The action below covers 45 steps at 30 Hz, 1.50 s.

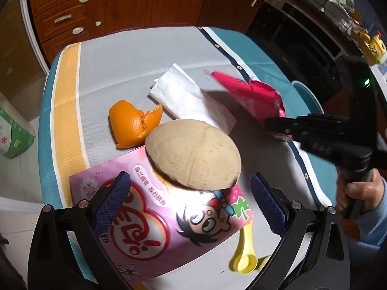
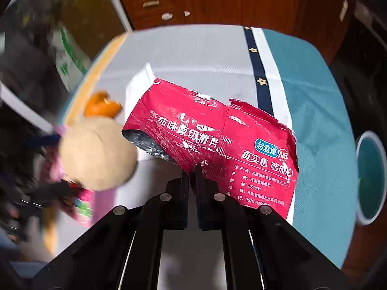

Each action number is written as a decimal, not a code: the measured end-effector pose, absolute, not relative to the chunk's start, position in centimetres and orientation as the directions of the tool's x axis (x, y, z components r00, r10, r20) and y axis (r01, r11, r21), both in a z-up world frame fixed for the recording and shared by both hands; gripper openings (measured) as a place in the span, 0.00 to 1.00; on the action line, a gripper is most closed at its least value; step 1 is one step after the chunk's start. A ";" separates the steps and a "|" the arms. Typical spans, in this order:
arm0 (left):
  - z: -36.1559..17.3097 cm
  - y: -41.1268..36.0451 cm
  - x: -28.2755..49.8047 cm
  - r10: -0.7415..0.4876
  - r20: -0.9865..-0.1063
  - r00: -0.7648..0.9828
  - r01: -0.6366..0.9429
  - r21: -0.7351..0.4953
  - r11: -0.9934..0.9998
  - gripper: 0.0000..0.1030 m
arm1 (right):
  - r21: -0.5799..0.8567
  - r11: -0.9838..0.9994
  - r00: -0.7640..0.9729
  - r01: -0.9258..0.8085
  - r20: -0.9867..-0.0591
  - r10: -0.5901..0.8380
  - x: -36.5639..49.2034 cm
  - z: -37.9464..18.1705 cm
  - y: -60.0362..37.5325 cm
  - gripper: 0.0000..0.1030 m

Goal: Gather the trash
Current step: 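Grasp the red snack bag with the right tool while the left tool grasps the brown round shell, then carry red bag and brown shell over the teal bin and open both tools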

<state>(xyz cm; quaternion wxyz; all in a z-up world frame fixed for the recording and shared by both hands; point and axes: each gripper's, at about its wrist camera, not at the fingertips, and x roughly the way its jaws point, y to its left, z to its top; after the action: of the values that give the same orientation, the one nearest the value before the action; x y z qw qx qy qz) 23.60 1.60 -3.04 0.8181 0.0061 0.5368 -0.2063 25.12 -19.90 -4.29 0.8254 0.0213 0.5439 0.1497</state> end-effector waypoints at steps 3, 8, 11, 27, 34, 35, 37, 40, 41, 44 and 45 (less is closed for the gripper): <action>-3.0 1.1 23.5 -0.340 -0.875 0.344 0.336 -0.223 0.915 0.96 | 0.327 0.925 0.350 -0.191 -0.858 0.376 25.0 -3.4 -21.4 0.04; -2.9 0.3 23.8 -0.370 -0.860 0.352 0.315 -0.263 0.912 0.96 | 0.462 0.859 0.314 -0.220 -0.801 0.510 24.7 -2.0 -21.2 0.04; -2.7 -0.2 24.4 -0.386 -0.848 0.362 0.298 -0.287 0.910 0.96 | 0.494 0.838 0.269 -0.232 -0.795 0.544 25.0 -2.4 -20.5 0.04; -2.7 -6.1 26.6 -0.417 -0.839 0.349 0.368 -0.287 0.884 0.52 | 0.684 0.728 0.202 -0.036 -0.709 0.676 25.9 -7.2 -23.6 0.04; -2.0 -8.1 26.7 -0.407 -0.832 0.378 0.414 -0.241 0.878 0.06 | 0.687 0.726 0.240 -0.017 -0.702 0.670 26.0 -6.8 -24.9 0.04; -1.9 -8.4 26.5 -0.404 -0.834 0.377 0.423 -0.233 0.876 0.06 | 0.689 0.725 0.248 -0.013 -0.700 0.670 26.0 -6.8 -25.2 0.04; -1.6 -9.0 25.9 -0.403 -0.835 0.374 0.445 -0.220 0.868 0.06 | 0.689 0.725 0.275 -0.008 -0.695 0.664 25.6 -6.3 -26.1 0.04; -1.0 -9.4 25.2 -0.404 -0.833 0.378 0.459 -0.211 0.863 0.06 | 0.697 0.717 0.311 -0.007 -0.680 0.664 25.1 -5.4 -26.9 0.04; -0.9 -9.5 25.1 -0.406 -0.831 0.381 0.461 -0.210 0.862 0.06 | 0.696 0.718 0.324 -0.010 -0.677 0.661 24.8 -5.0 -27.2 0.04; 0.3 -10.4 24.4 -0.419 -0.821 0.388 0.478 -0.210 0.853 0.06 | 0.694 0.720 0.353 -0.020 -0.669 0.654 23.9 -3.7 -28.1 0.04; 0.6 -10.5 24.1 -0.424 -0.818 0.387 0.487 -0.210 0.848 0.06 | 0.693 0.721 0.360 -0.022 -0.667 0.652 23.8 -3.5 -28.3 0.04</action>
<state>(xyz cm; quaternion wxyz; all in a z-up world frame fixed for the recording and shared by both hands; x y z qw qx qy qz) 24.12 -10.52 0.60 0.8323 0.0323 0.4810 -0.2736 23.77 -28.30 -3.45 0.7673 0.3023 0.5211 0.2196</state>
